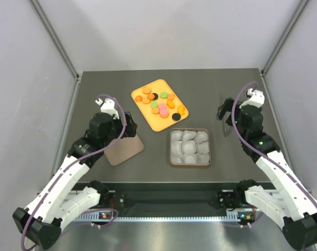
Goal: Pack the cookies
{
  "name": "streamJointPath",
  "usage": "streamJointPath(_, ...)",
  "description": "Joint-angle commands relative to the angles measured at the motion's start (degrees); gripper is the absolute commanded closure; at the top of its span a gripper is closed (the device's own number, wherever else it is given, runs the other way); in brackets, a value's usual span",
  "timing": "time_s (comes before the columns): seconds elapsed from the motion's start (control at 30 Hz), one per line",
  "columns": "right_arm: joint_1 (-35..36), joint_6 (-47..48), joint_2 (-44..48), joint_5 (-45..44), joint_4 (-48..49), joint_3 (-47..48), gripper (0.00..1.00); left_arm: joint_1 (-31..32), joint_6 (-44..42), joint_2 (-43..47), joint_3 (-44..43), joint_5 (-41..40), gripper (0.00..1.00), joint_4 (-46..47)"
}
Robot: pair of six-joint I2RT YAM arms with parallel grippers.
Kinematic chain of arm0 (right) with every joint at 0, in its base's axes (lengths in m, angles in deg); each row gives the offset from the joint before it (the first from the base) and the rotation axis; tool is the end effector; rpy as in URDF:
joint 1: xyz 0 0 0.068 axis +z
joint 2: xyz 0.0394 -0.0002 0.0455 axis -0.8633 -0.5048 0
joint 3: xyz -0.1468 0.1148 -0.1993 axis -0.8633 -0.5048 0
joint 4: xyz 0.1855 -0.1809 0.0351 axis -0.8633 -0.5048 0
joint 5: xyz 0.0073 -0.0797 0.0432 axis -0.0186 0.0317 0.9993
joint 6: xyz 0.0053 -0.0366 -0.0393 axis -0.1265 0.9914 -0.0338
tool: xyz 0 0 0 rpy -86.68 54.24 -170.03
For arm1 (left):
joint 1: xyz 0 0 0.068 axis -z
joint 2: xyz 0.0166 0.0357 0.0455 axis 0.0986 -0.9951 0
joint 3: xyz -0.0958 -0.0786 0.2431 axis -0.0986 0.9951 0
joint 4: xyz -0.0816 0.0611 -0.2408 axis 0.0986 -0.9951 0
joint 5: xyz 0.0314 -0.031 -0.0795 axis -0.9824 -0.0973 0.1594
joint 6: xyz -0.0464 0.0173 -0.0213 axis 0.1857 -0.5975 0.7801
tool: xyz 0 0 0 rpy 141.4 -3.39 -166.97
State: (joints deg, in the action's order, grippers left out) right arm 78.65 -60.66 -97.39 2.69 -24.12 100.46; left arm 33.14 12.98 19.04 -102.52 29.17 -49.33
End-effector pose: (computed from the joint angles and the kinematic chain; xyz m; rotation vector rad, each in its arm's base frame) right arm 0.1873 0.0514 0.3244 0.3232 1.8560 0.1782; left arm 0.1667 -0.0807 0.3222 -0.0022 2.0577 -0.3904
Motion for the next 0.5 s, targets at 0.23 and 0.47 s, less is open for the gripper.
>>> streamJointPath(0.23, -0.4, 7.4, -8.6, -0.2, -10.6, 9.1, 0.00, -0.1, -0.9, 4.3, 1.2, 0.1, 0.03, -1.9)
streamJointPath(0.47, -7.0, 9.4, -18.1, 6.5, -10.5, 10.9, 0.00, -0.1, -1.0, 6.1, 2.0, 2.3, 0.02, -3.0)
